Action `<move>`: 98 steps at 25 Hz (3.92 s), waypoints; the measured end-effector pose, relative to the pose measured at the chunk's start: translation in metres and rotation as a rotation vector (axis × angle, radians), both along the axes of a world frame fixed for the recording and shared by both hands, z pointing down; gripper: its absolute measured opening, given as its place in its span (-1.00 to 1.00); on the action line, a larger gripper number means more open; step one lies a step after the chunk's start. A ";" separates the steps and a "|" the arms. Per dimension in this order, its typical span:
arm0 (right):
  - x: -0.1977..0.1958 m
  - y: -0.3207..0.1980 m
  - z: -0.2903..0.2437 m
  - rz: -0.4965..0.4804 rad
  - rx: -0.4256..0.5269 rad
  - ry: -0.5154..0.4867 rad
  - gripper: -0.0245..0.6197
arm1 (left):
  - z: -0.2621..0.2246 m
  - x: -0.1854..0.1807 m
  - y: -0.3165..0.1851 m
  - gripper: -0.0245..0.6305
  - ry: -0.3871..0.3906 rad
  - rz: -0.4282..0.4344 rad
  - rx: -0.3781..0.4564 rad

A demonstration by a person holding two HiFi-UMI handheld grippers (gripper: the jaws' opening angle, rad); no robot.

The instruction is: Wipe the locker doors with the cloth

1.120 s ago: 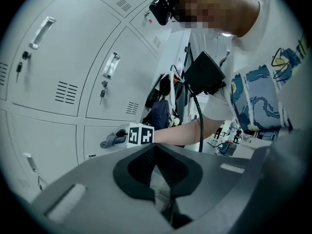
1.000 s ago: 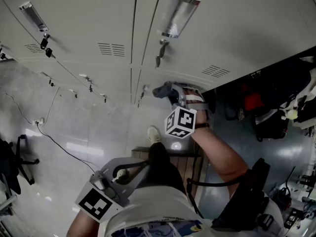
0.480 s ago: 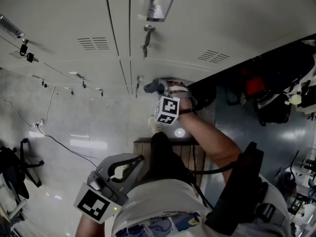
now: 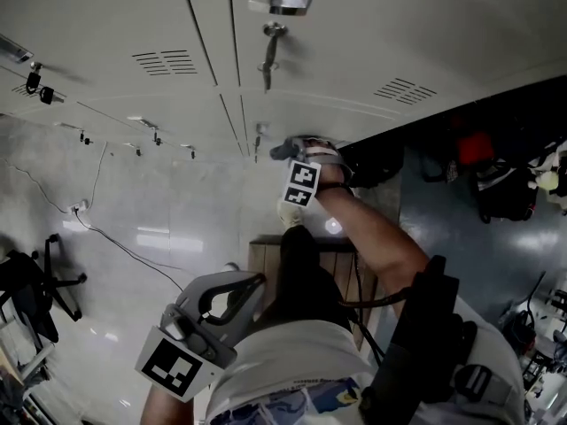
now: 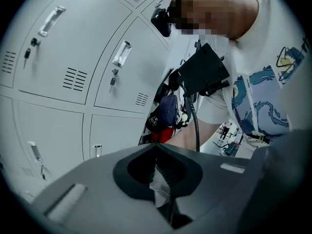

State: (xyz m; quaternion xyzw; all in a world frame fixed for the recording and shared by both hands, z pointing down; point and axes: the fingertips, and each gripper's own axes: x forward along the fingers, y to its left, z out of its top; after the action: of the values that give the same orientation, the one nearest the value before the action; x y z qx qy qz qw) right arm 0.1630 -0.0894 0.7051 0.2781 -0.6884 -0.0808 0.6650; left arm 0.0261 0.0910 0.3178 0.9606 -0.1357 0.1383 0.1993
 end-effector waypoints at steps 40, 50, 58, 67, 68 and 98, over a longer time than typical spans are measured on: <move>-0.029 -0.011 -0.251 0.012 0.299 -0.183 -0.57 | -0.024 -0.013 0.015 -0.92 0.066 0.062 0.080; -0.027 -0.011 -0.131 0.000 0.212 -0.181 -0.57 | -0.009 -0.017 0.006 -0.92 0.031 0.003 0.043; -0.022 -0.008 -0.038 0.001 0.102 -0.146 -0.57 | 0.006 -0.025 0.002 -0.92 -0.005 -0.064 0.000; -0.017 -0.004 0.028 -0.003 -0.021 -0.058 -0.57 | 0.014 -0.028 -0.002 -0.92 -0.025 -0.108 -0.008; -0.015 -0.003 0.030 -0.003 -0.033 -0.051 -0.57 | 0.014 -0.028 -0.001 -0.92 -0.021 -0.107 -0.006; -0.051 -0.020 -0.279 -0.050 0.364 -0.156 -0.57 | -0.024 -0.037 0.012 -0.92 0.061 -0.013 0.102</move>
State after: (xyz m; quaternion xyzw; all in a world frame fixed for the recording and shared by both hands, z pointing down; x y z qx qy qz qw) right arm 0.1118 -0.1098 0.4262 0.3817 -0.7186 -0.1987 0.5463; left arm -0.0114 0.1028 0.2937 0.9724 -0.1425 0.1006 0.1552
